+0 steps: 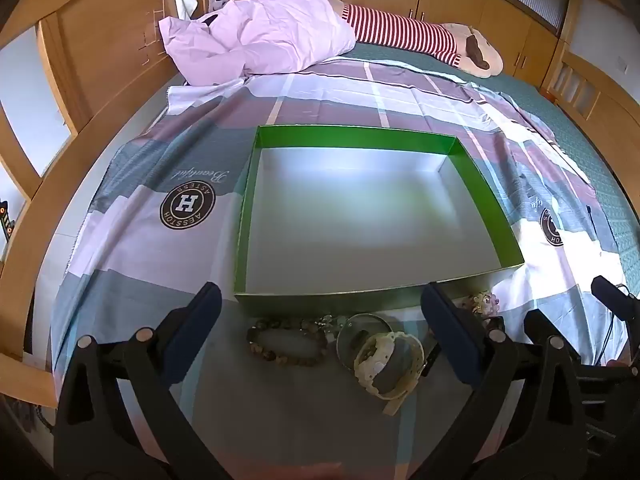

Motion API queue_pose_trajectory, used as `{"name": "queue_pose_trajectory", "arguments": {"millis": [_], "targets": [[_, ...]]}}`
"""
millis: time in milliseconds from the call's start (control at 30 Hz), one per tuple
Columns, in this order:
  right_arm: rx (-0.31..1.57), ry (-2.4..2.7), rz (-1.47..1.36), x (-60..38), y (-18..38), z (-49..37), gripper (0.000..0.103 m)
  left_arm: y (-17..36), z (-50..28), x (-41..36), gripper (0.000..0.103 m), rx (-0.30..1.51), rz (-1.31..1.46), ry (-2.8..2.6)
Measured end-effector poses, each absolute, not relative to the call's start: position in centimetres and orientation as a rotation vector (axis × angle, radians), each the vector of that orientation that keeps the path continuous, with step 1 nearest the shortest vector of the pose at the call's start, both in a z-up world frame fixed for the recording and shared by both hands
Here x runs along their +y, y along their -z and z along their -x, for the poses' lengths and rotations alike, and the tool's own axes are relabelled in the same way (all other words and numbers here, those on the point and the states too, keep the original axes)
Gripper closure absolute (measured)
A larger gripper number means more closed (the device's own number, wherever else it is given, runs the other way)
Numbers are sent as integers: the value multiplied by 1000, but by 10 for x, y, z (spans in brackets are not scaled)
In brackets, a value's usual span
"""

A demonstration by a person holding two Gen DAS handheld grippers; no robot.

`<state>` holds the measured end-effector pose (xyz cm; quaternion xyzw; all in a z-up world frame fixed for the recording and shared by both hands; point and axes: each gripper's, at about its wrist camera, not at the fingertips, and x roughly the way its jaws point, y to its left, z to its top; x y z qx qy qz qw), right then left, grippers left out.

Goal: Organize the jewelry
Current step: 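Move the left tool toward the white watch beside the green box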

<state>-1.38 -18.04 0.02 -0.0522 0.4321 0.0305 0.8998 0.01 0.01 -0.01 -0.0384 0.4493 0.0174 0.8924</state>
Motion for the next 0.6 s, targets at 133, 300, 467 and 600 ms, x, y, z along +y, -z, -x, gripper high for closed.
{"name": "queue_pose_trajectory", "arguments": {"millis": [133,300,467,600], "targets": [[893,-64,109,-179,0,14,3,0,0,0,4,933,80,-36],[896,-62,113,-176,0,15,3,0,0,0,4,932,77,-40],[897,-61,114,-179,0,14,3,0,0,-1,4,936,75,-46],[902,-61,110,-175,4,14,3,2,0,0,4,940,73,-43]]}}
